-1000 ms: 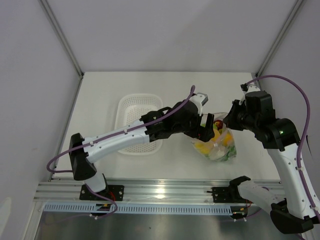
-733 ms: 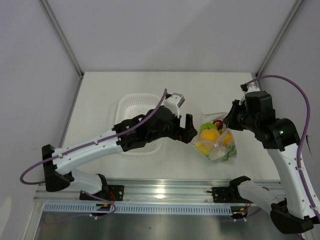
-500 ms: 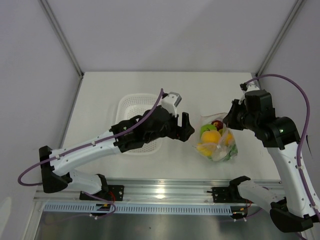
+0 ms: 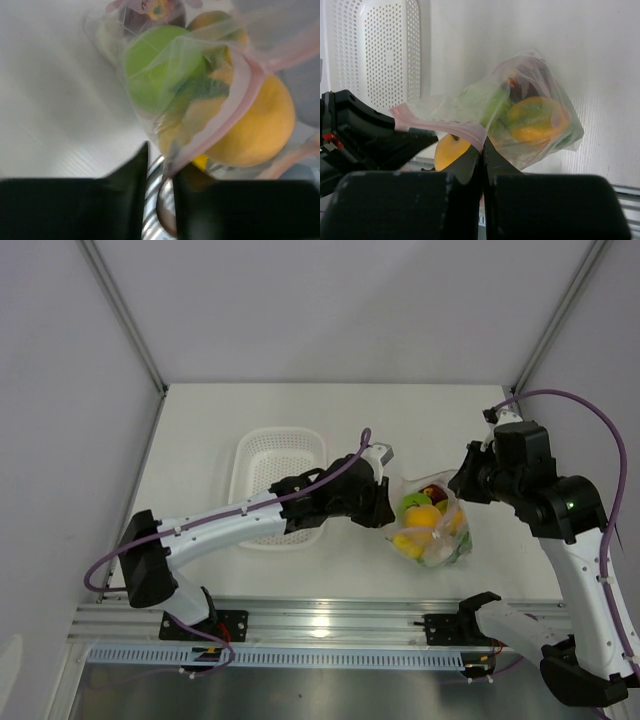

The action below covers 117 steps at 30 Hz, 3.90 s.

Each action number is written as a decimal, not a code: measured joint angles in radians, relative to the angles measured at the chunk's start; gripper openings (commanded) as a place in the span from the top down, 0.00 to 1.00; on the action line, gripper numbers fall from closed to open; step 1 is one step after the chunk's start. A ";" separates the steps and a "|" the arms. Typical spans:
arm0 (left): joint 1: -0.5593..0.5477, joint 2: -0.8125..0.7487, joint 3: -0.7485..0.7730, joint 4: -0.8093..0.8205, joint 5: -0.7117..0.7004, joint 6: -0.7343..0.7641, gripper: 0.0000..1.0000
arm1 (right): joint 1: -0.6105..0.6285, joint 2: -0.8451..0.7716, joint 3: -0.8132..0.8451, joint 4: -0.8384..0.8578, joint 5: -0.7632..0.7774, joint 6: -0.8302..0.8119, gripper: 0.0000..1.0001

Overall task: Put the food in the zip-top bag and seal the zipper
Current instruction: Adjust the zipper on the food storage bag.

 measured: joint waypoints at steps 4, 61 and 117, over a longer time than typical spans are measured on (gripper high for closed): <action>0.028 0.007 0.004 0.022 0.085 -0.008 1.00 | 0.000 0.006 0.001 -0.002 0.003 -0.012 1.00; 0.013 -0.320 -0.060 0.169 0.087 -0.174 0.99 | 0.047 -0.066 0.086 0.183 -0.210 0.034 1.00; -0.002 -0.431 -0.172 0.225 0.101 -0.167 0.99 | 0.051 0.002 0.142 0.075 -0.128 -0.056 1.00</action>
